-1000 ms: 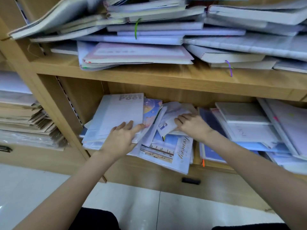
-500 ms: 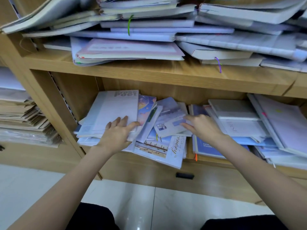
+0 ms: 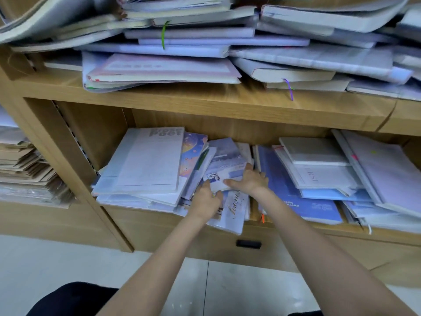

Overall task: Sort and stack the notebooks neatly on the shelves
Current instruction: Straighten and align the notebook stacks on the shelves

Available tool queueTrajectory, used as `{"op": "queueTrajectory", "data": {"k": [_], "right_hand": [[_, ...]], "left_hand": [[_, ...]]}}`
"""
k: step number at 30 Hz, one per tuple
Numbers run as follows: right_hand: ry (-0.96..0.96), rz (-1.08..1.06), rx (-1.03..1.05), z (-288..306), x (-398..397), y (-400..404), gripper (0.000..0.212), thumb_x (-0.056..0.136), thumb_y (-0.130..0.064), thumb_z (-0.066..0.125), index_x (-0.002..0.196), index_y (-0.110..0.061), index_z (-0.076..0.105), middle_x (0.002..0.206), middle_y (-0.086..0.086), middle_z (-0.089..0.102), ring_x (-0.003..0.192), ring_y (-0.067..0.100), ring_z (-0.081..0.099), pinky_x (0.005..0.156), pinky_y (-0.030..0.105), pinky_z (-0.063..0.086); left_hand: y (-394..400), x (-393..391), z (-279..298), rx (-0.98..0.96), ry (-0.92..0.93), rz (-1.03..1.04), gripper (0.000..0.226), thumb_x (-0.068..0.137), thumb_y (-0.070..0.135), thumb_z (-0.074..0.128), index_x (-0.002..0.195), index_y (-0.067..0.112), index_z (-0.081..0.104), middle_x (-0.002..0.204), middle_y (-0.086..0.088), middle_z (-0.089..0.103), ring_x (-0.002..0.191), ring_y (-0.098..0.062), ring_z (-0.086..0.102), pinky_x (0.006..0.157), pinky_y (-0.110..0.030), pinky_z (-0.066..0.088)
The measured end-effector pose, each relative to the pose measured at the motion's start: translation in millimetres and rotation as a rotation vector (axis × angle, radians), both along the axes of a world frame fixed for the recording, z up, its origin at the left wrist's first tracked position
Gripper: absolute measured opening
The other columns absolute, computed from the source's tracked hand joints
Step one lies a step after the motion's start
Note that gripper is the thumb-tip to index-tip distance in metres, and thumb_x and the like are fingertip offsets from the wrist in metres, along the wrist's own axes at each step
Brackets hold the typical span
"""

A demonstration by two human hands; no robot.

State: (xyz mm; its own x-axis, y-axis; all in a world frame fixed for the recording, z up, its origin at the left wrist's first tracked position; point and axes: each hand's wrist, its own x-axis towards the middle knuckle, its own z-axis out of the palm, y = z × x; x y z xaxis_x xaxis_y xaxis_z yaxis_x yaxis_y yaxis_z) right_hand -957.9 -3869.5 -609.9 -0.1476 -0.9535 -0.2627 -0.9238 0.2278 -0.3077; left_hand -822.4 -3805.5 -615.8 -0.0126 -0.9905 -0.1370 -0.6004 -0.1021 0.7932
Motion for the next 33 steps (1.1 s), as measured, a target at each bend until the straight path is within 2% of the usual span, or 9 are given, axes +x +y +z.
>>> {"op": "queueTrajectory", "data": {"k": [7, 12, 14, 17, 20, 22, 26, 30, 33], "right_hand": [[-0.069, -0.095, 0.171, 8.8, 1.7, -19.5, 0.117, 0.071, -0.072, 0.061, 0.150, -0.014, -0.004, 0.155, 0.016, 0.014, 0.141, 0.039, 0.014, 0.111, 0.044, 0.021], [-0.377, -0.188, -0.086, 27.3, -14.2, -16.2, 0.098, 0.074, -0.032, 0.076, 0.149, -0.016, 0.016, 0.152, 0.011, 0.027, 0.139, 0.031, 0.026, 0.107, 0.037, 0.035], [-0.344, -0.087, -0.194, 42.2, -11.0, -2.8, 0.080, 0.080, -0.017, 0.068, 0.145, -0.016, 0.022, 0.147, 0.014, 0.030, 0.134, 0.033, 0.033, 0.098, 0.035, 0.039], [-0.217, 0.058, -0.330, 72.0, 7.6, 33.6, 0.069, 0.083, -0.012, 0.063, 0.141, -0.019, 0.026, 0.138, 0.016, 0.032, 0.125, 0.037, 0.040, 0.093, 0.037, 0.039], [-0.161, 0.075, -0.360, 69.6, -0.1, 75.9, 0.063, 0.083, -0.012, 0.062, 0.136, -0.016, 0.028, 0.134, 0.010, 0.037, 0.120, 0.035, 0.046, 0.089, 0.037, 0.040], [-0.316, -0.050, -0.247, 50.7, -18.9, 96.7, 0.065, 0.082, -0.013, 0.065, 0.136, -0.013, 0.028, 0.132, 0.007, 0.042, 0.120, 0.029, 0.048, 0.089, 0.033, 0.040], [-0.826, -0.324, 0.005, 9.9, -36.8, 112.0, 0.057, 0.081, -0.012, 0.071, 0.127, -0.006, 0.038, 0.123, 0.008, 0.055, 0.108, 0.025, 0.056, 0.075, 0.031, 0.052], [-0.867, -0.297, -0.154, 9.7, -26.7, 115.4, 0.061, 0.086, -0.009, 0.066, 0.138, -0.010, 0.034, 0.132, 0.000, 0.050, 0.119, 0.024, 0.051, 0.091, 0.031, 0.045], [-0.718, -0.068, -0.242, 24.5, -29.3, 138.1, 0.067, 0.089, -0.011, 0.061, 0.145, -0.013, 0.024, 0.139, 0.000, 0.044, 0.129, 0.019, 0.042, 0.101, 0.028, 0.035]], "left_hand": [[-25.1, -13.7, 0.5, 0.159, 0.132, 0.216, 0.048, 0.088, 0.007, 0.045, 0.135, 0.011, 0.038, 0.128, -0.016, 0.051, 0.121, -0.035, 0.043, 0.097, -0.036, 0.042], [-13.5, -10.3, -1.5, 0.179, 0.131, 0.098, 0.058, 0.085, -0.002, 0.043, 0.140, 0.014, 0.033, 0.131, -0.014, 0.047, 0.127, -0.031, 0.036, 0.097, -0.034, 0.039], [-8.0, -7.1, -5.8, 0.185, 0.202, 0.062, 0.058, 0.085, -0.003, 0.048, 0.139, 0.012, 0.033, 0.127, -0.012, 0.052, 0.116, -0.027, 0.049, 0.093, -0.032, 0.045], [15.2, -1.1, -1.7, 0.197, 0.324, -0.006, 0.048, 0.089, -0.004, 0.048, 0.131, 0.015, 0.035, 0.088, 0.000, 0.056, 0.078, -0.015, 0.053, 0.059, -0.016, 0.041], [43.9, 11.8, -5.4, 0.223, 0.556, 0.045, 0.034, 0.088, -0.004, 0.049, 0.117, 0.013, 0.049, 0.076, -0.003, 0.053, 0.068, -0.013, 0.052, 0.063, -0.017, 0.042], [55.0, 23.0, -10.2, 0.267, 0.693, 0.138, 0.021, 0.089, -0.002, 0.050, 0.104, 0.007, 0.060, 0.079, -0.010, 0.059, 0.072, -0.019, 0.055, 0.076, -0.027, 0.046], [47.6, 25.4, -8.2, 0.189, 0.479, 0.219, 0.011, 0.088, 0.002, 0.049, 0.078, 0.006, 0.053, 0.064, -0.009, 0.050, 0.058, -0.021, 0.044, 0.050, -0.020, 0.038], [48.8, 19.0, 1.3, 0.154, 0.362, 0.152, 0.019, 0.085, -0.001, 0.056, 0.099, 0.010, 0.047, 0.080, -0.005, 0.055, 0.080, -0.022, 0.052, 0.055, -0.022, 0.040], [74.3, 18.0, 7.8, 0.236, 0.486, 0.002, 0.054, 0.085, -0.006, 0.057, 0.130, 0.016, 0.039, 0.101, -0.006, 0.059, 0.081, -0.015, 0.057, 0.057, -0.017, 0.046]]}}
